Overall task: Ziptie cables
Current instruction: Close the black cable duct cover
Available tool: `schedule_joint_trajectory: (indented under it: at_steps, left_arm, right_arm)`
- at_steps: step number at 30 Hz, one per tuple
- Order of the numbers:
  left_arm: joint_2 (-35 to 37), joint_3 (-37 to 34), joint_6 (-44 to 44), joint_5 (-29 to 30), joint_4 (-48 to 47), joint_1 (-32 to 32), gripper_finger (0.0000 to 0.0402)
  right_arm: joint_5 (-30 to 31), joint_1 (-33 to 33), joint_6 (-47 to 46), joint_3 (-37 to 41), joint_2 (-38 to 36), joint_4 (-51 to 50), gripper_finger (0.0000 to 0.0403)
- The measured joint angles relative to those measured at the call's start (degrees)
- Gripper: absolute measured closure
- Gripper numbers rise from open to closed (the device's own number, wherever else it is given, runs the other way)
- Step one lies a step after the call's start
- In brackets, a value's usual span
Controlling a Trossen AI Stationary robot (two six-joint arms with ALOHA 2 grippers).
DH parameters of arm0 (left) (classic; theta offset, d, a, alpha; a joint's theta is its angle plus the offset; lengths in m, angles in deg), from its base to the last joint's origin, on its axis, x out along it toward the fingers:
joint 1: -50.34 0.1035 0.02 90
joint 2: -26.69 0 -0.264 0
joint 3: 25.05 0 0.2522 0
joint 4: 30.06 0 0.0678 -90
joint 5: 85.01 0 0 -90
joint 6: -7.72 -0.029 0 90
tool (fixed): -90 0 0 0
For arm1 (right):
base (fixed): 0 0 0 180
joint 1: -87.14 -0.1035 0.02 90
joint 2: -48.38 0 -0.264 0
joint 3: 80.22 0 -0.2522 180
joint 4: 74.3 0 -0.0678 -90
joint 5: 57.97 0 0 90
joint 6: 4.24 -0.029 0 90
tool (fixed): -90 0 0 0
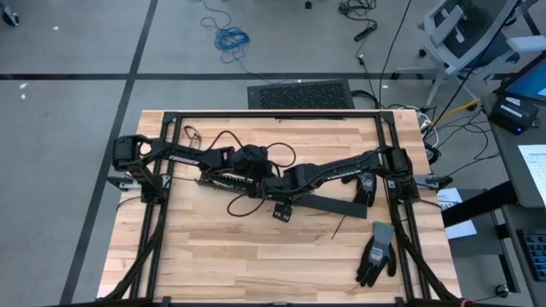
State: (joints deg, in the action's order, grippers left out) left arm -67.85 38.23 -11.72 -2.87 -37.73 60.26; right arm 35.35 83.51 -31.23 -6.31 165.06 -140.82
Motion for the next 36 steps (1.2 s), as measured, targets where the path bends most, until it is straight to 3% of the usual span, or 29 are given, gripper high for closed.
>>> schedule_joint_trajectory:
  at_steps: [7, 24, 32, 36]
  left_arm:
    - [0.1, 0.0, -0.4, 0.1, 1.0, 0.4, 0.0401]
    - [1.1, 0.2, -0.7, 2.4, 8.6, 1.3, 0.0401]
    - [6.0, 1.6, -0.7, 6.6, 6.3, 8.3, 0.0401]
    - [10.9, 1.7, -0.5, 4.8, -0.1, 13.6, 0.0401]
  right_arm:
    - [4.3, 0.8, -1.1, 0.7, 0.0, 0.6, 0.0105]
    - [4.1, -0.1, -0.9, 0.7, -3.8, -0.5, 0.0105]
    - [6.1, -0.4, -0.6, 0.6, -8.5, -4.6, 0.0105]
    - [7.3, -1.1, -1.0, 4.3, -12.1, -6.5, 0.0106]
